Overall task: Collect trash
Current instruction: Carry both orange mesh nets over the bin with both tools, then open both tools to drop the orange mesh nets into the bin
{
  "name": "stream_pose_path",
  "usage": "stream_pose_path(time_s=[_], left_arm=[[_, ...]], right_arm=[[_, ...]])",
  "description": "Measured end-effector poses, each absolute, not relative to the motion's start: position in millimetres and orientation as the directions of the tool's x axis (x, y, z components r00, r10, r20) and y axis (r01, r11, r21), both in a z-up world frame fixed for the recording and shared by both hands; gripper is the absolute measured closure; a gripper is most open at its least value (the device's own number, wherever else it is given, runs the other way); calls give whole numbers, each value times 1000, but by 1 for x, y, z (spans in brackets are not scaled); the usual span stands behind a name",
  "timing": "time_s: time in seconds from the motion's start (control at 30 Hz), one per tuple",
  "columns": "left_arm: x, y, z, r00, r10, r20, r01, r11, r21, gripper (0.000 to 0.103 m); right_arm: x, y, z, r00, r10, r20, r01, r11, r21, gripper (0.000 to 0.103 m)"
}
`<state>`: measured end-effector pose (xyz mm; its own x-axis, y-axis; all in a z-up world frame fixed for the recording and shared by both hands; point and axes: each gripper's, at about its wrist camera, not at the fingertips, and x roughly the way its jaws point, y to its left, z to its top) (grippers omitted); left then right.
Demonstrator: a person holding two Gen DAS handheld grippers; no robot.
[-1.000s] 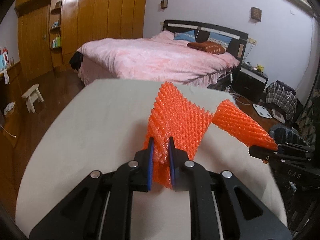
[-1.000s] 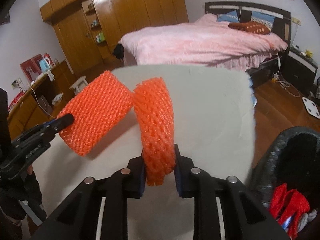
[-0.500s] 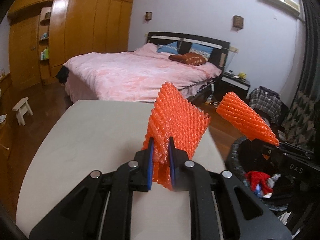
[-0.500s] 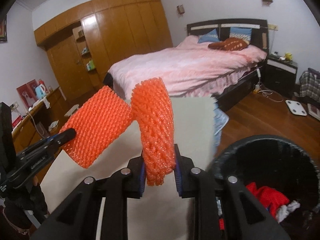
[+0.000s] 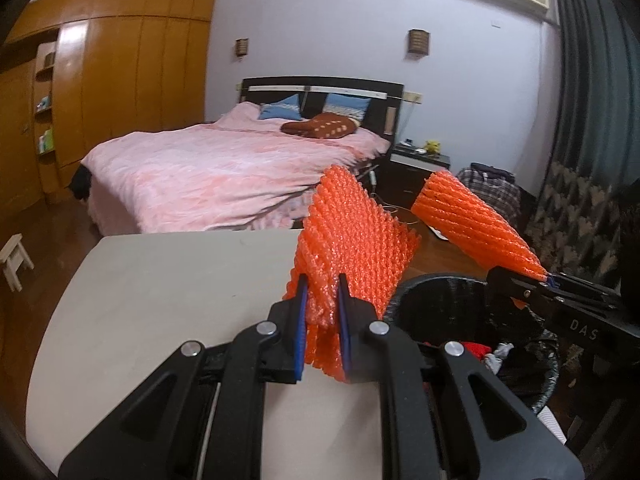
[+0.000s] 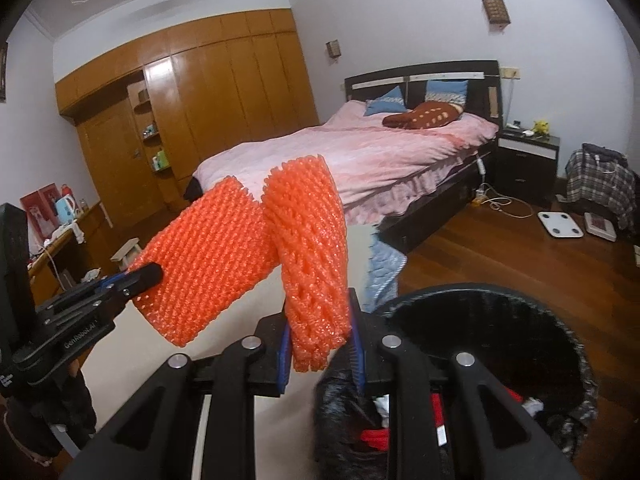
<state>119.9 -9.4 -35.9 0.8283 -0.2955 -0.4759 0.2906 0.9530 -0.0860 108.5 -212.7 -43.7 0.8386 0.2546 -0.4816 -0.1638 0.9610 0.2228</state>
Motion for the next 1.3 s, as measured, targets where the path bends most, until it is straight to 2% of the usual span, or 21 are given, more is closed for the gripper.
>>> stream_pose_path(time_s=[0.57, 0.8, 1.23, 1.3], left_arm=[[130, -93, -47, 754, -427, -499, 457, 887, -68, 91], [138, -137, -74, 689, -476, -546, 531, 845, -66, 90], [162, -185, -115, 623, -479, -618, 580, 813, -45, 90], [168, -191, -122, 610, -479, -631, 588, 808, -44, 85]], right_arm=[[76, -295, -56, 861, 83, -502, 15, 982, 187, 80], [71, -320, -74, 842, 24, -539, 87, 980, 181, 80], [81, -347, -119, 789, -14, -614, 171, 965, 198, 79], [87, -350, -127, 778, -23, -627, 183, 964, 191, 71]])
